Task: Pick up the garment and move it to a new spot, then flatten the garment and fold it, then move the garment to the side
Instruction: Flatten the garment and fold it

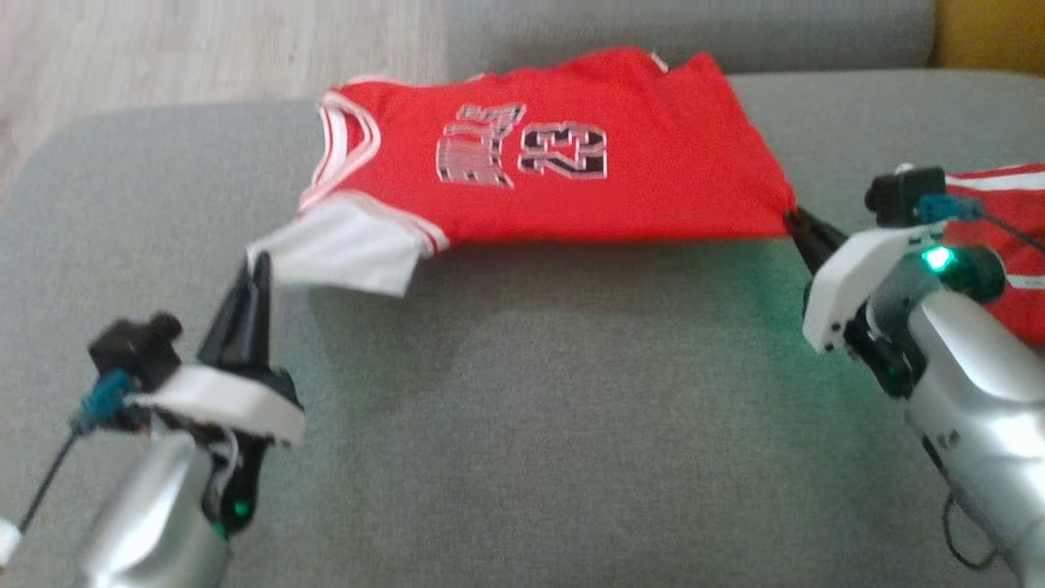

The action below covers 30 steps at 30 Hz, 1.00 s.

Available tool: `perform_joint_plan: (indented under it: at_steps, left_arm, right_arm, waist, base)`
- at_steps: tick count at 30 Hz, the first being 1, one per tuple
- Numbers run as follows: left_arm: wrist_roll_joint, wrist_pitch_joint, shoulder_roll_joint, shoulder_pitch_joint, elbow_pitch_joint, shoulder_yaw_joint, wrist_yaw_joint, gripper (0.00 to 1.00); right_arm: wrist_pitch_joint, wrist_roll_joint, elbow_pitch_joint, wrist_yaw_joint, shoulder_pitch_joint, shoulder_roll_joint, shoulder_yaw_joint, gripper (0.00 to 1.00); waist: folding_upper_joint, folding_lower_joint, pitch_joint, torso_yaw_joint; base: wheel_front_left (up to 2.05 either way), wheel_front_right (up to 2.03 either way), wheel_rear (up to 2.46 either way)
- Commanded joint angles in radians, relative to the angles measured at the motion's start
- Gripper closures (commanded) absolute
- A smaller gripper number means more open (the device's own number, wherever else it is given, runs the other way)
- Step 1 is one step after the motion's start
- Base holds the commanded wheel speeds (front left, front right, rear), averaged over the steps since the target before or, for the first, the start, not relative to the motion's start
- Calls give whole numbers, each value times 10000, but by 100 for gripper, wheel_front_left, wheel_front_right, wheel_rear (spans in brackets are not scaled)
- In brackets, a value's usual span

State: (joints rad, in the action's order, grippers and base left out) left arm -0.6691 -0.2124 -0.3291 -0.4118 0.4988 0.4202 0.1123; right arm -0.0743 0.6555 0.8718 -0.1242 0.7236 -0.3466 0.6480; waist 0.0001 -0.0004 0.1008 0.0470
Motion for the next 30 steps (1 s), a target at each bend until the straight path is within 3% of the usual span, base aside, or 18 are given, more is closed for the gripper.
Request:
perform_joint_plan:
  at_steps: [1,9,15,23,30]
  left_arm:
    - [11,47,-450,-40,-607,-293,-133,100]
    - [50,544,-830,1972,-2573,-18,-829,100]
    - [-14,751,-1070,3057,-3843,-42,-1331,100]
    - [-112,1066,-1353,4324,-5606,-105,-2020,100]
    - [105,1258,-1582,3930,-5845,-121,-2097,100]
  right_arm:
    - [-70,234,-489,-65,-153,-312,203,100]
    - [-581,1098,-1873,-65,-1778,-1142,863,100]
    - [-871,1497,-2697,-65,-2638,-1498,817,100]
    - [-1424,1747,-4004,-65,-3663,-1931,242,100]
    - [-1634,1308,-4529,-65,-3672,-1739,-745,100]
  waist:
    - [-1,4,-372,-96]
    - [-1,4,-1211,-226]
    - [-1,4,-1487,-317]
    - [-1,4,-1563,-353]
    - [-1,4,-1244,-339]
  base:
    - [0,0,0]
    - [0,0,0]
    - [0,0,0]
    - [0,0,0]
    - [0,0,0]
